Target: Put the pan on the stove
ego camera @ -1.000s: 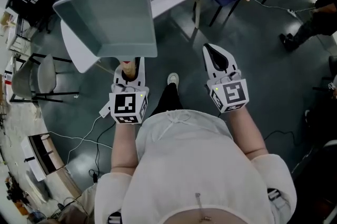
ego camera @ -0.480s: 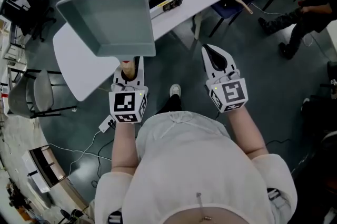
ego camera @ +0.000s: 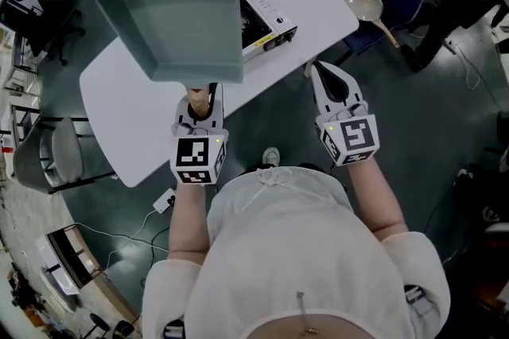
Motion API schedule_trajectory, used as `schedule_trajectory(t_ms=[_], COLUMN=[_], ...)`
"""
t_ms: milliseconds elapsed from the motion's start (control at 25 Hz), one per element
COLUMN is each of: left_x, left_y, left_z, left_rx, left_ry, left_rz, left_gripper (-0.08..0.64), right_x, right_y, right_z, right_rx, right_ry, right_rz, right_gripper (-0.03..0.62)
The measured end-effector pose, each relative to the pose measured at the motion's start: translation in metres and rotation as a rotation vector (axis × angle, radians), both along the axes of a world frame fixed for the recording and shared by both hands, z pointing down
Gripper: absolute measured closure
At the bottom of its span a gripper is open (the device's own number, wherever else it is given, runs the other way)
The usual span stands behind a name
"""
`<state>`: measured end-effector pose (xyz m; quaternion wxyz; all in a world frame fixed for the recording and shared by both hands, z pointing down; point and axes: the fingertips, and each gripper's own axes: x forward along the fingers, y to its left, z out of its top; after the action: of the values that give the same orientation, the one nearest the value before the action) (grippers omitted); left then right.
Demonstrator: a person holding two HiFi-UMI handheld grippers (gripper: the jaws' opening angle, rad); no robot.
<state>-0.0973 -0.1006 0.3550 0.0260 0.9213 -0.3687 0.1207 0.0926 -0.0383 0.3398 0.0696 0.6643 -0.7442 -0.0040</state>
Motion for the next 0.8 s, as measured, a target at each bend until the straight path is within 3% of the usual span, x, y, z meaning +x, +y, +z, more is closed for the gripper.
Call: schedule_trajectory(t_ms=[480,800], left_x=[0.019,0.045], left_y=[-0.064,-0.100], left_z=[0.036,0.061], left_rx=[-0.042,-0.110], left_ry=[-0.058,-0.116], left_rz=[-0.127,-0.275], left_gripper=[0.535,0.535], right_x=[0.022,0.032], right_y=[-0.115,-0.194], right_z=[0.029,0.037], right_rx=[-0.018,-0.048], right_ry=[-0.030,-0.032], right_rz=[-0.131,-0.330], right_gripper=[0.587,0.586])
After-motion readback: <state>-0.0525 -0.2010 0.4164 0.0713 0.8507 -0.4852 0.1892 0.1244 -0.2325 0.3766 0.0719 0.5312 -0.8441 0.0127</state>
